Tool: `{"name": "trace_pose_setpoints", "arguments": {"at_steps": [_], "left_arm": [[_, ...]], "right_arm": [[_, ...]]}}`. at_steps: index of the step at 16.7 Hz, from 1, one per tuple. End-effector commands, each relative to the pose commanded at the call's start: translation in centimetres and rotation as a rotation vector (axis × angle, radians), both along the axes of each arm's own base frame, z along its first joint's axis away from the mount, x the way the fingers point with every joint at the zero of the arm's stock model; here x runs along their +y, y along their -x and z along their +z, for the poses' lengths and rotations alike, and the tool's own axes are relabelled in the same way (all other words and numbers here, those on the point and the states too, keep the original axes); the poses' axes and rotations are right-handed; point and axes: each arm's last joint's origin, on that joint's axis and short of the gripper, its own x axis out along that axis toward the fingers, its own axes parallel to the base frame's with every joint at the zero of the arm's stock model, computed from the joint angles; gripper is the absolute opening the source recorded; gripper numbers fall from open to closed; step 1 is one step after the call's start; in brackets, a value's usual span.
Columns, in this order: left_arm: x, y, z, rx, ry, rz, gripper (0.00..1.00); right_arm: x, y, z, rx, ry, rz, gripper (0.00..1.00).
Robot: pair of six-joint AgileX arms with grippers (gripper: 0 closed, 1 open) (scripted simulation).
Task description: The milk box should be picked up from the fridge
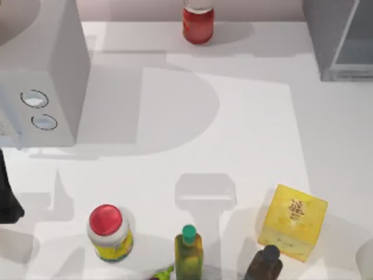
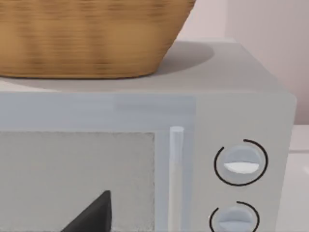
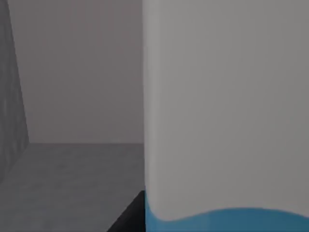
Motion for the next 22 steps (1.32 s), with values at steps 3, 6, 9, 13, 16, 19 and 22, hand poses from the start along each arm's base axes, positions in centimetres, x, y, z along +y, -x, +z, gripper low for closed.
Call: {"name": "trace_pose_setpoints", "arguments": {"at_steps": [3, 6, 9, 13, 16, 19, 22], "left_arm": [[0.0, 0.0, 0.0, 0.000, 0.000, 0.000, 1.00], [0.0, 0.0, 0.0, 0.000, 0.000, 0.000, 1.00], [0.0, 0.0, 0.0, 0.000, 0.000, 0.000, 1.00], [0.0, 0.0, 0.0, 0.000, 0.000, 0.000, 1.00], [0.0, 0.0, 0.0, 0.000, 0.000, 0.000, 1.00], [0.0, 0.0, 0.0, 0.000, 0.000, 0.000, 1.00], [0.0, 0.0, 0.0, 0.000, 0.000, 0.000, 1.00]], "right_arm": [[0.0, 0.0, 0.0, 0.000, 0.000, 0.000, 0.00], [-0.1, 0.0, 0.6, -0.002, -0.001, -0.004, 0.00], [-0.1, 0.0, 2.3, 0.001, -0.002, -0.003, 0.00], [-0.1, 0.1, 4.5, 0.005, -0.003, -0.003, 0.00], [-0.1, 0.0, 5.1, -0.002, -0.001, -0.003, 0.00], [-0.1, 0.1, 4.8, 0.003, -0.004, -0.002, 0.00], [-0.5, 1.8, 5.6, -0.016, 0.000, -0.007, 0.00]]}}
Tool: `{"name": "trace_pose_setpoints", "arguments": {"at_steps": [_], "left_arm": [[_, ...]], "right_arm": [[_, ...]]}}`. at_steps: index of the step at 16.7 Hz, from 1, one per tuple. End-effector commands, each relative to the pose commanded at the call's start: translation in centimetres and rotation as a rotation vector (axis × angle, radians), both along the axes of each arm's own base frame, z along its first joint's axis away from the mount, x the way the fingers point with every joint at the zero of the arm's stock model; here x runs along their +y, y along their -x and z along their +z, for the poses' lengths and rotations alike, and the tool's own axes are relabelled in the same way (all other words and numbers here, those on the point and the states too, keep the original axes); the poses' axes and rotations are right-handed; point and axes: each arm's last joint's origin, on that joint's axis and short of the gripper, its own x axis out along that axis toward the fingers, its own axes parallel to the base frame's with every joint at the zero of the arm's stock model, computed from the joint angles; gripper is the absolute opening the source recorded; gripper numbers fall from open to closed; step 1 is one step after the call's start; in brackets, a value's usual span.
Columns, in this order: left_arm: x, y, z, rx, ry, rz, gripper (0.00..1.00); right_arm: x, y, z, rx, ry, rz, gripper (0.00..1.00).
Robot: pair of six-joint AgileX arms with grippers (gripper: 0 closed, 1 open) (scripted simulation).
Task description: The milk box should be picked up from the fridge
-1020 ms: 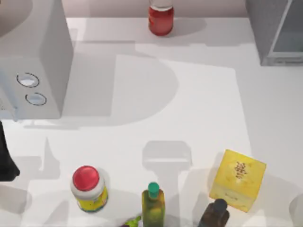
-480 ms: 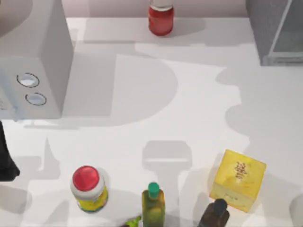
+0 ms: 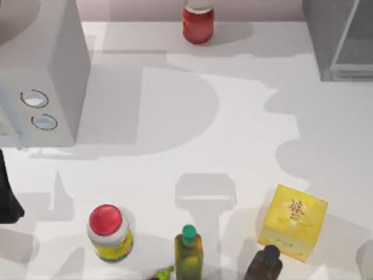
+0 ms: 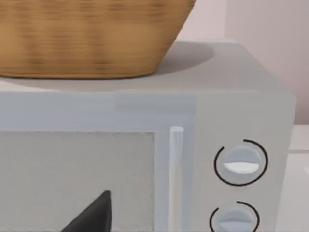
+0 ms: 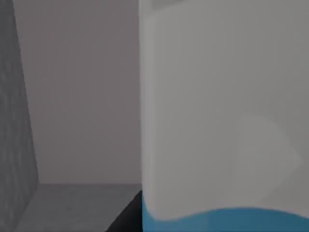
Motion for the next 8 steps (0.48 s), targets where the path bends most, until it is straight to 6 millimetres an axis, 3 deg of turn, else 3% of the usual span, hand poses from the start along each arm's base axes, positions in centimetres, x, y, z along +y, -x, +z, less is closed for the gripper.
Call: {"name": "trace_pose_setpoints", "arguments": {"at_steps": [5, 8], "left_arm": [[0.0, 0.0, 0.0, 0.000, 0.000, 0.000, 1.00], [0.0, 0.0, 0.0, 0.000, 0.000, 0.000, 1.00]], "right_arm": [[0.5, 5.4, -1.8, 0.069, -0.020, 0.006, 0.00], [0.6, 7.9, -1.0, 0.033, -0.010, 0.005, 0.00]]}}
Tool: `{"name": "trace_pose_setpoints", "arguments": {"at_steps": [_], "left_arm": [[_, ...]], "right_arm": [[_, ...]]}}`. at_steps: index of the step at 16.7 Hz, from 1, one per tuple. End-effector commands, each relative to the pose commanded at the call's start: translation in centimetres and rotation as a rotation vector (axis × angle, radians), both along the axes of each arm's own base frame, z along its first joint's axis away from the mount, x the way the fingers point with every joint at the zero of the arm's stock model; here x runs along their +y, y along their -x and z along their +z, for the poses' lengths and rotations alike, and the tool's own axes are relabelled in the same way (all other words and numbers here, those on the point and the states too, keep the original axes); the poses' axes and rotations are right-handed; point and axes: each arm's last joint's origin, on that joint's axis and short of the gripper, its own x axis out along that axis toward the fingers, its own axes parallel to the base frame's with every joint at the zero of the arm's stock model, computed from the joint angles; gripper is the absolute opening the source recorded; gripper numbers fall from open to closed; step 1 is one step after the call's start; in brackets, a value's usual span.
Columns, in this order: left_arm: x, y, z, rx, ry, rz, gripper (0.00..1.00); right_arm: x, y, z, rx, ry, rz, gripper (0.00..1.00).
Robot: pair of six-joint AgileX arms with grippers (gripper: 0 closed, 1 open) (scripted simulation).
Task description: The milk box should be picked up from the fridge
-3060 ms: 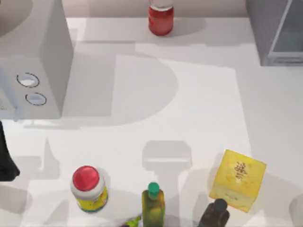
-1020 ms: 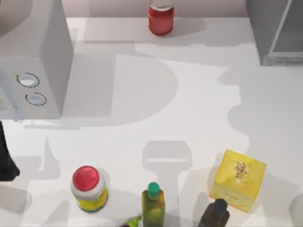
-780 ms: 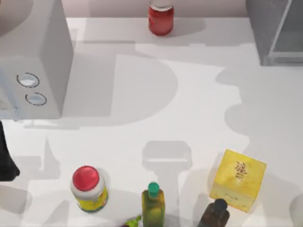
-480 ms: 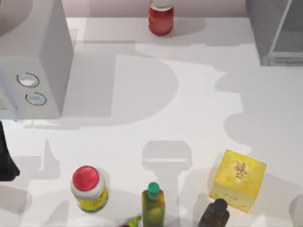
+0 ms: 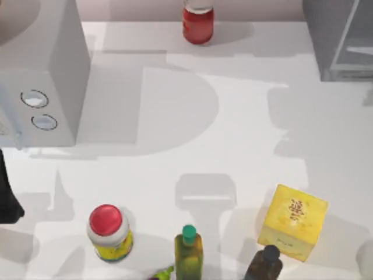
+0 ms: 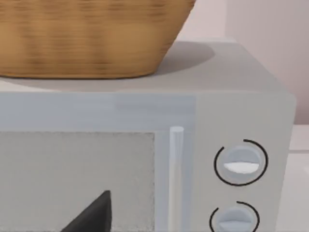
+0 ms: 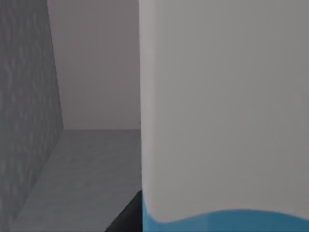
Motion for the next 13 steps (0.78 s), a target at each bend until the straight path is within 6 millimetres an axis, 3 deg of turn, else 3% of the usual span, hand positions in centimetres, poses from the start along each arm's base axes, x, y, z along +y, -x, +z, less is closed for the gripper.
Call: {"name": "trace_pose_setpoints", "arguments": {"at_steps": [8, 13], "left_arm": [[0.0, 0.0, 0.0, 0.000, 0.000, 0.000, 1.00], [0.0, 0.0, 0.0, 0.000, 0.000, 0.000, 1.00]], "right_arm": [[0.3, 0.6, 0.6, -0.008, 0.004, 0.005, 0.00], [2.5, 3.7, 4.0, -0.017, 0.015, 0.004, 0.00]]}}
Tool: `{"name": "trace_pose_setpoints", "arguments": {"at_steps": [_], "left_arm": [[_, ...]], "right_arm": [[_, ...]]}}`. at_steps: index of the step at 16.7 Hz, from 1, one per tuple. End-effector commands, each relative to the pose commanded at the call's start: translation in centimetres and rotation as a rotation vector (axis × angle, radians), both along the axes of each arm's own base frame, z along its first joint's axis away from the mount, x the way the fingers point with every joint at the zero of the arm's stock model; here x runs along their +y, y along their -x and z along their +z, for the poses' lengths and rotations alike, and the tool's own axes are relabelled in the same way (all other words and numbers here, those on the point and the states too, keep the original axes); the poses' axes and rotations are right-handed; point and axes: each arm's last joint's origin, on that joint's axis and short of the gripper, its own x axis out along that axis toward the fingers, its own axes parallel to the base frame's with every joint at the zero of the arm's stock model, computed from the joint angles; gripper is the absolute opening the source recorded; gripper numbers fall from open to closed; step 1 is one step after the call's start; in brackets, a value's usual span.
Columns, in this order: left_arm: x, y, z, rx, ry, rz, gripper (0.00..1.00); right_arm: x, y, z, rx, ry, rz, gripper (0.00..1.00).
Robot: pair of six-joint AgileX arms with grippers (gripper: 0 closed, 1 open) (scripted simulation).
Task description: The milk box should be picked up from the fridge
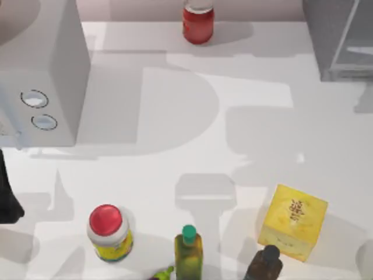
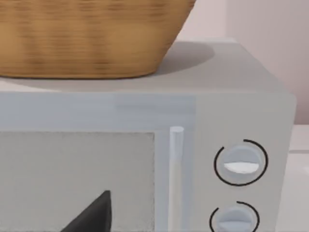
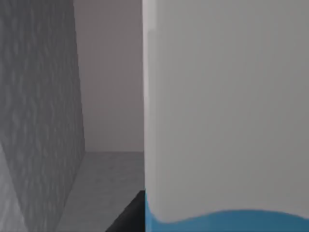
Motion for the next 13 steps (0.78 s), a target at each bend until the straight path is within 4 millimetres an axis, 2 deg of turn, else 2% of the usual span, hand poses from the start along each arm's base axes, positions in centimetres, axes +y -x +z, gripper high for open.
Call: {"name": "trace_pose_setpoints", "arguments": {"at_steps": [3, 6, 10, 13], "left_arm": [[0.0, 0.0, 0.0, 0.000, 0.000, 0.000, 1.00], [0.0, 0.0, 0.0, 0.000, 0.000, 0.000, 1.00], [0.0, 0.0, 0.0, 0.000, 0.000, 0.000, 1.00], [0.0, 0.0, 0.0, 0.000, 0.000, 0.000, 1.00]], "right_arm": [[1.9, 4.0, 2.3, -0.007, 0.004, -0.002, 0.00], [3.8, 9.0, 3.3, -0.011, 0.001, -0.003, 0.00], [5.7, 15.3, 1.7, -0.010, -0.006, -0.003, 0.00], [6.4, 18.3, -0.8, -0.007, -0.010, 0.000, 0.00]]}}
